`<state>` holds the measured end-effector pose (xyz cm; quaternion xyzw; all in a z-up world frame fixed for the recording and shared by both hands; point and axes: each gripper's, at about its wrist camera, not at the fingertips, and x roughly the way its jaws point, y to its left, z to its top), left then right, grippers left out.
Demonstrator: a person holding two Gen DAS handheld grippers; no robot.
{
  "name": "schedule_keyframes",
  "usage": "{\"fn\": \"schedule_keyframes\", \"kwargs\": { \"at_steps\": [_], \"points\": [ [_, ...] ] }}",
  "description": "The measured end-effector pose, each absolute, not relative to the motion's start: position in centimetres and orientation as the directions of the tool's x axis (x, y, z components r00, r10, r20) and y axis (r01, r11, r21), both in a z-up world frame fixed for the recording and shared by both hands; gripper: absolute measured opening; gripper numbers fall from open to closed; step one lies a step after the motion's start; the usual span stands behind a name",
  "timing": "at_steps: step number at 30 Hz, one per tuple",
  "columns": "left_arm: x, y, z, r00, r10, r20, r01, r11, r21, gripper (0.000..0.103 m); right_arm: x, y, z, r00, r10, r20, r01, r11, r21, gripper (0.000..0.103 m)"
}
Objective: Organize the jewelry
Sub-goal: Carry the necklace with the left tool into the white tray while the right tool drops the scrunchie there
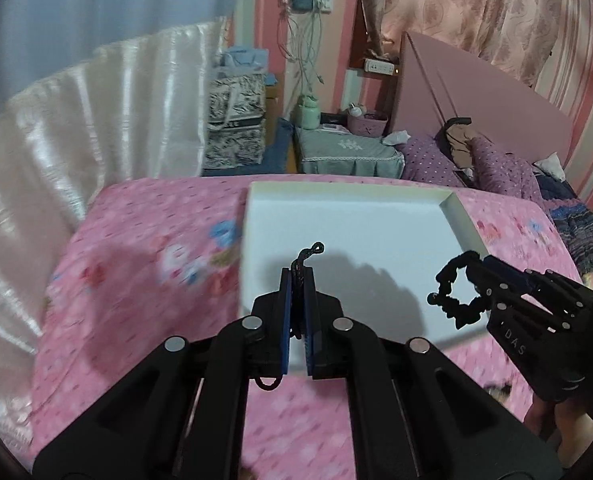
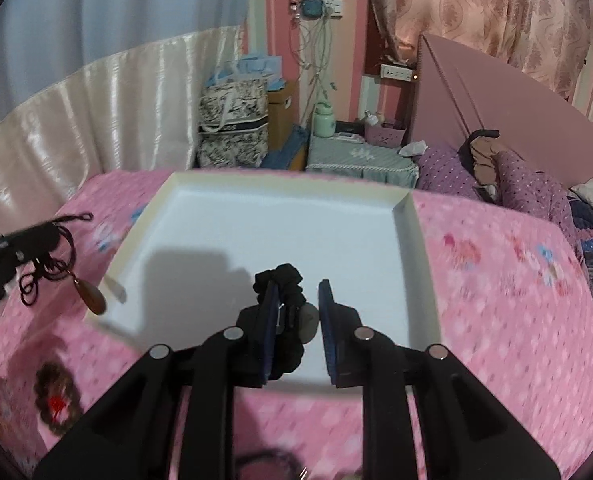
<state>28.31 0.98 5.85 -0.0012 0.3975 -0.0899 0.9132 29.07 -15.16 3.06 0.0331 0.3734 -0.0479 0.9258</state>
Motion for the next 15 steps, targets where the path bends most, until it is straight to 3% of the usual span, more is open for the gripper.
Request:
{"fn": "schedule_keyframes", "kwargs": {
  "at_steps": [11, 15],
  "points": [
    [40.2, -4.4, 1.8, 0.572, -0.214, -0.792, 0.187, 0.974, -0.128, 0.003, 38.9, -20.6, 0.4, 0.672, -0.024, -0.740, 0.172, 0.977, 0.125, 0.020],
    [43.2, -5.4, -0.4, 0.554, -0.161, -0.817, 0.172, 0.982, -0.077, 0.003, 41.3, -21.9, -1.2, 0.645, -0.056, -0.762, 0.199, 0.975, 0.097, 0.020]
  ]
}}
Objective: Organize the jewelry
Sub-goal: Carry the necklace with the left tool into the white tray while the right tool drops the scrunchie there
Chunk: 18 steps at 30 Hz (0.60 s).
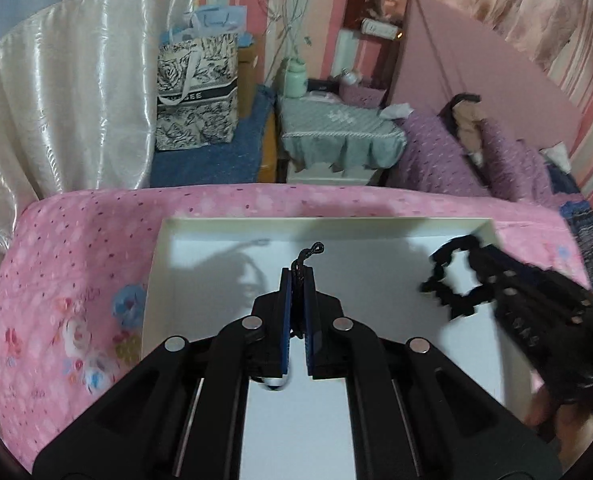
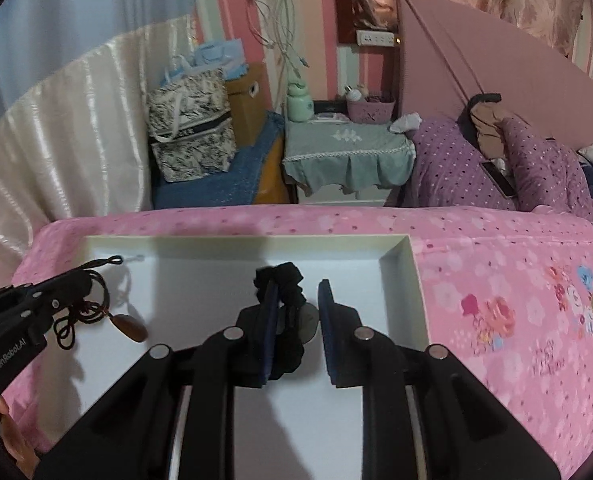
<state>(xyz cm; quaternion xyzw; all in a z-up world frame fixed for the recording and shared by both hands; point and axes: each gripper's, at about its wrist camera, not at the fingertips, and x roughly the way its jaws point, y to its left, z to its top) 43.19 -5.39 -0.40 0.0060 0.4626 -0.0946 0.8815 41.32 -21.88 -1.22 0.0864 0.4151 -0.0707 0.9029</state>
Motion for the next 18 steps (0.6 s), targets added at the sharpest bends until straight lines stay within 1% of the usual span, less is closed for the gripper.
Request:
{"fn": "schedule_keyframes", "kwargs": {
  "at_steps": [4, 6, 10, 16, 17, 18],
  "points": [
    [44.8, -5.5, -1.9, 0.551, -0.086, -0.830, 0.150, 0.989, -0.003, 0.003, 42.6, -22.5, -2.3, 0.609, -0.081, -0.789, 0.210, 0.976, 0.061, 0.020],
    [45.5, -5.3, -2.7, 0.538, -0.069, -0.840, 0.136, 0.991, 0.006, 0.003, 42.9, -22.6, -3.0, 0.596, -0.075, -0.799, 0.205, 0.977, 0.061, 0.020],
    [46.4, -4.7, -4.1, 0.513, -0.051, -0.857, 0.114, 0.993, 0.009, 0.003, 43.6, -22.2, -4.0, 0.574, -0.117, -0.811, 0.199, 0.980, 0.000, 0.020],
    [46.2, -4.7, -4.3, 0.507, -0.027, -0.862, 0.114, 0.993, 0.036, 0.004, 43.9, -22.6, -4.9, 0.531, -0.089, -0.843, 0.203, 0.979, 0.025, 0.021],
    [46.1, -4.8, -4.3, 0.506, -0.024, -0.862, 0.113, 0.993, 0.038, 0.005, 43.9, -22.6, -4.8, 0.528, -0.087, -0.845, 0.203, 0.979, 0.026, 0.021],
    [45.9, -4.9, -4.2, 0.502, -0.021, -0.864, 0.113, 0.993, 0.042, 0.010, 43.8, -22.7, -4.8, 0.521, -0.080, -0.850, 0.198, 0.980, 0.030, 0.022]
  ]
}}
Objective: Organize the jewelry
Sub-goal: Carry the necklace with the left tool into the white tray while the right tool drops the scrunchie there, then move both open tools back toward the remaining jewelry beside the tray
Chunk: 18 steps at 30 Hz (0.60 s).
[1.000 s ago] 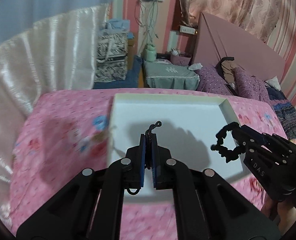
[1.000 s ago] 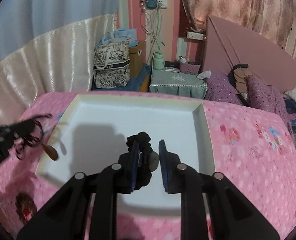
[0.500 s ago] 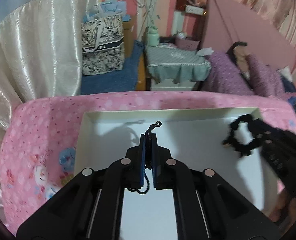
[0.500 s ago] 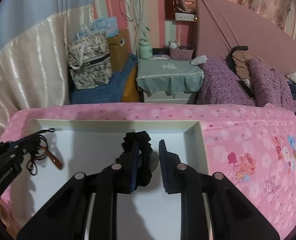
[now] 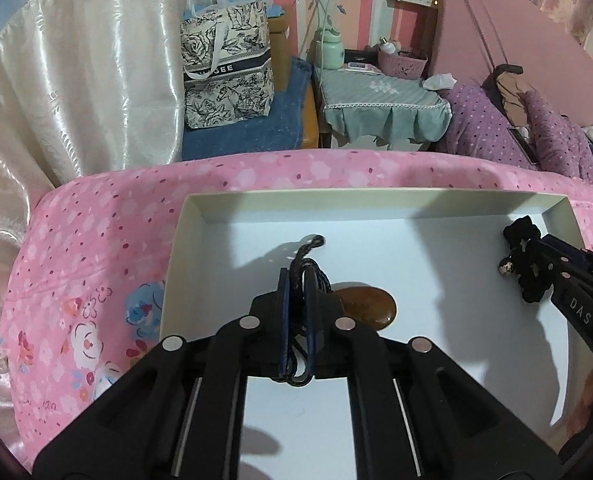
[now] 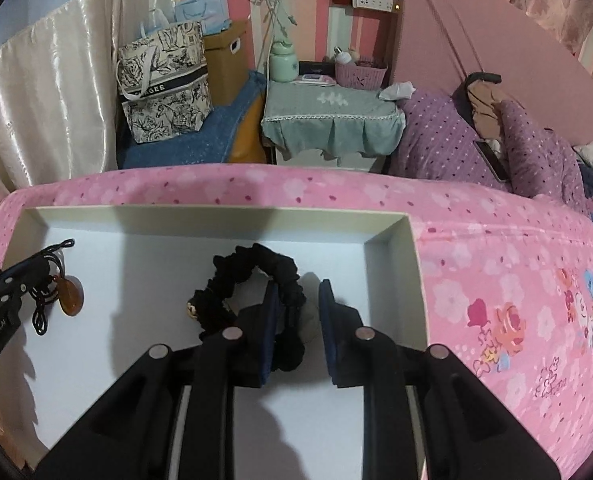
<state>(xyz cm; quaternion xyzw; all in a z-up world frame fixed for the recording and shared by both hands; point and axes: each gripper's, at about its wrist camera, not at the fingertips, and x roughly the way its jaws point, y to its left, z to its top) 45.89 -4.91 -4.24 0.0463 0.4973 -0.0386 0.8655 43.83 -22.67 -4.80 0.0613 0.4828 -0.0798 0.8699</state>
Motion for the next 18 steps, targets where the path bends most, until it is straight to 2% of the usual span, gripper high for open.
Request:
{"fn": "schedule_keyframes", "kwargs": {
  "at_steps": [1, 2, 4, 6, 9, 10, 11, 12, 18],
  "points": [
    [45.7, -5.0, -4.1, 0.501, -0.021, -0.865, 0.114, 0.993, 0.041, 0.014, 43.7, -22.7, -4.7, 0.521, -0.069, -0.851, 0.192, 0.981, 0.038, 0.029],
    [45.4, -5.1, -3.8, 0.504, -0.024, -0.864, 0.115, 0.993, 0.040, 0.022, 43.5, -22.8, -4.4, 0.525, -0.058, -0.849, 0.185, 0.982, 0.047, 0.046],
    [44.5, -5.0, -3.0, 0.518, -0.029, -0.855, 0.119, 0.992, 0.038, 0.034, 42.6, -22.9, -3.2, 0.554, -0.053, -0.831, 0.180, 0.982, 0.057, 0.062],
    [43.2, -5.0, -1.5, 0.546, -0.028, -0.837, 0.114, 0.993, 0.041, 0.053, 41.6, -23.2, -1.7, 0.582, -0.029, -0.812, 0.168, 0.982, 0.085, 0.062],
    [41.0, -4.9, 1.2, 0.582, -0.072, -0.810, 0.129, 0.992, 0.004, 0.066, 39.6, -23.6, 0.8, 0.614, 0.001, -0.790, 0.146, 0.983, 0.114, 0.063],
    [40.2, -4.8, 2.0, 0.593, -0.084, -0.801, 0.138, 0.990, -0.002, 0.070, 38.3, -23.9, 2.0, 0.634, -0.004, -0.773, 0.144, 0.983, 0.112, 0.069],
    [39.4, -4.8, 2.9, 0.606, -0.091, -0.790, 0.144, 0.990, -0.003, 0.081, 37.5, -24.1, 2.7, 0.645, -0.009, -0.764, 0.145, 0.983, 0.111, 0.076],
    [38.3, -4.6, 4.0, 0.622, -0.097, -0.777, 0.149, 0.989, -0.004, 0.092, 36.1, -24.5, 3.7, 0.662, -0.015, -0.750, 0.145, 0.984, 0.108, 0.079],
    [32.7, -2.6, 8.2, 0.682, -0.119, -0.722, 0.132, 0.991, -0.039, 0.100, 29.7, -26.3, 6.2, 0.687, -0.046, -0.725, 0.162, 0.983, 0.091, 0.082]
  ]
}}
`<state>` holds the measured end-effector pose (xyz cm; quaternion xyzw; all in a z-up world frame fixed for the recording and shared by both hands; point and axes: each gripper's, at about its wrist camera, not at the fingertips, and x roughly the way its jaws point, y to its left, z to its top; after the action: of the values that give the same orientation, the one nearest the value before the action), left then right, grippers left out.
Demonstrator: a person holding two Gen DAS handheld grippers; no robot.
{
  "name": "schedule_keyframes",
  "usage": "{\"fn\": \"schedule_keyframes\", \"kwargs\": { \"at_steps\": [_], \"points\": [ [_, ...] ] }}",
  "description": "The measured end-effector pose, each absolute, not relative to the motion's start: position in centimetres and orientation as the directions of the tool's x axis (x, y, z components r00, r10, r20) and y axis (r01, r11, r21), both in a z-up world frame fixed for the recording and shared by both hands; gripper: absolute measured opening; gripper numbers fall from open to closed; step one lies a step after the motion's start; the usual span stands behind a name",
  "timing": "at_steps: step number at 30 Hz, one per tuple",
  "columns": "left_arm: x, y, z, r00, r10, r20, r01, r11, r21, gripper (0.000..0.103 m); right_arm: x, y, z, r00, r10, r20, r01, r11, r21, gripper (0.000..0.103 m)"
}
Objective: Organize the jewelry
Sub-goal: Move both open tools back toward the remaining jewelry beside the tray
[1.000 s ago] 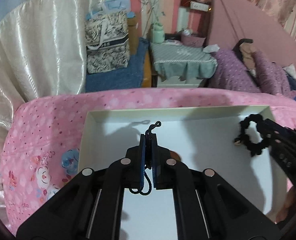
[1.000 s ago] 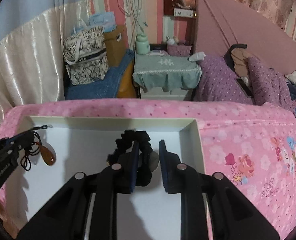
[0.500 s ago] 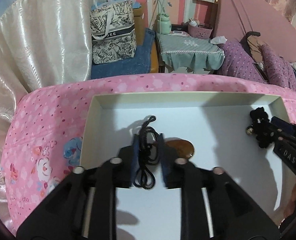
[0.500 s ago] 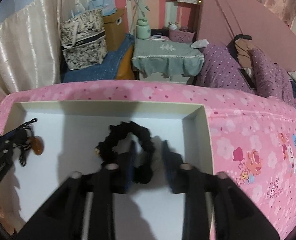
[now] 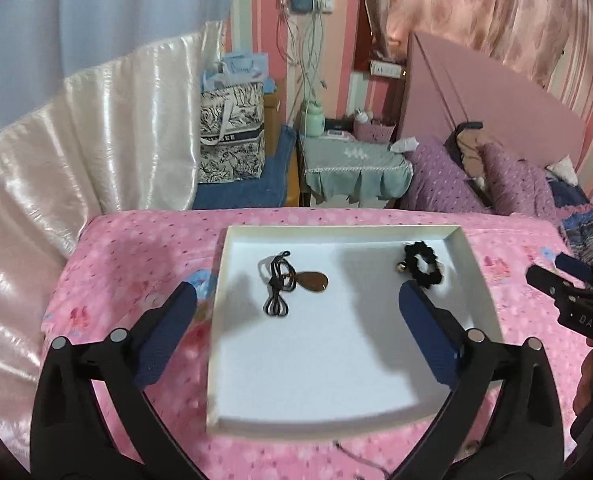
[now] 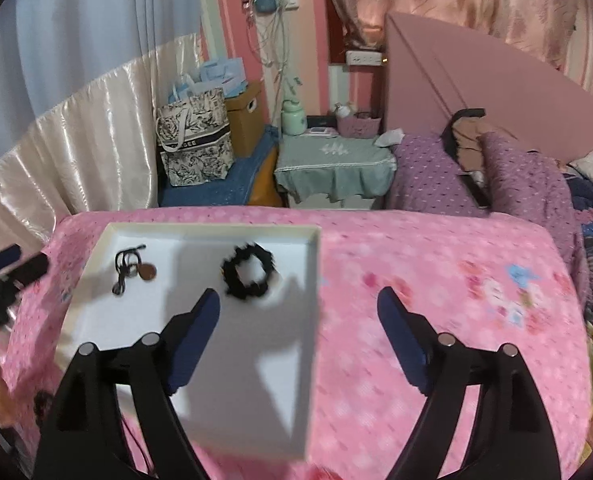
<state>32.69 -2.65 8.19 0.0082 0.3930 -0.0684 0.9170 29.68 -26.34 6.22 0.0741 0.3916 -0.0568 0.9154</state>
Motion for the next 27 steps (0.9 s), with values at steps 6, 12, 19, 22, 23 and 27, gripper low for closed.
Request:
{"fn": "schedule_keyframes", "kwargs": {
  "at_steps": [6, 12, 19, 22, 23, 27],
  "points": [
    [27.3, -1.4, 8.6, 0.695, -0.123, -0.709, 0.139, 0.990, -0.035, 0.100, 22.7, -27.1, 6.2, 0.696, -0.097, -0.712, 0.190, 0.980, 0.052, 0.084],
    [23.4, -1.0, 6.6, 0.651, -0.169, -0.740, 0.162, 0.983, -0.082, 0.100, 17.9, -26.6, 5.2, 0.715, -0.125, -0.688, 0.203, 0.979, 0.033, 0.084],
    [19.9, -2.3, 4.3, 0.632, -0.198, -0.749, 0.181, 0.978, -0.106, 0.100, 15.0, -25.5, 2.5, 0.725, -0.080, -0.684, 0.190, 0.978, 0.087, 0.084],
    [18.9, -3.0, 3.5, 0.621, -0.210, -0.755, 0.195, 0.974, -0.111, 0.100, 14.3, -25.5, 1.4, 0.724, -0.050, -0.689, 0.181, 0.976, 0.119, 0.084],
    [18.6, -3.2, 3.3, 0.620, -0.214, -0.755, 0.197, 0.974, -0.114, 0.100, 14.2, -25.5, 1.0, 0.724, -0.039, -0.689, 0.178, 0.975, 0.132, 0.083],
    [17.8, -4.1, 1.6, 0.614, -0.218, -0.759, 0.207, 0.972, -0.112, 0.100, 13.9, -25.8, -0.3, 0.719, -0.029, -0.694, 0.183, 0.972, 0.149, 0.083]
  ]
}}
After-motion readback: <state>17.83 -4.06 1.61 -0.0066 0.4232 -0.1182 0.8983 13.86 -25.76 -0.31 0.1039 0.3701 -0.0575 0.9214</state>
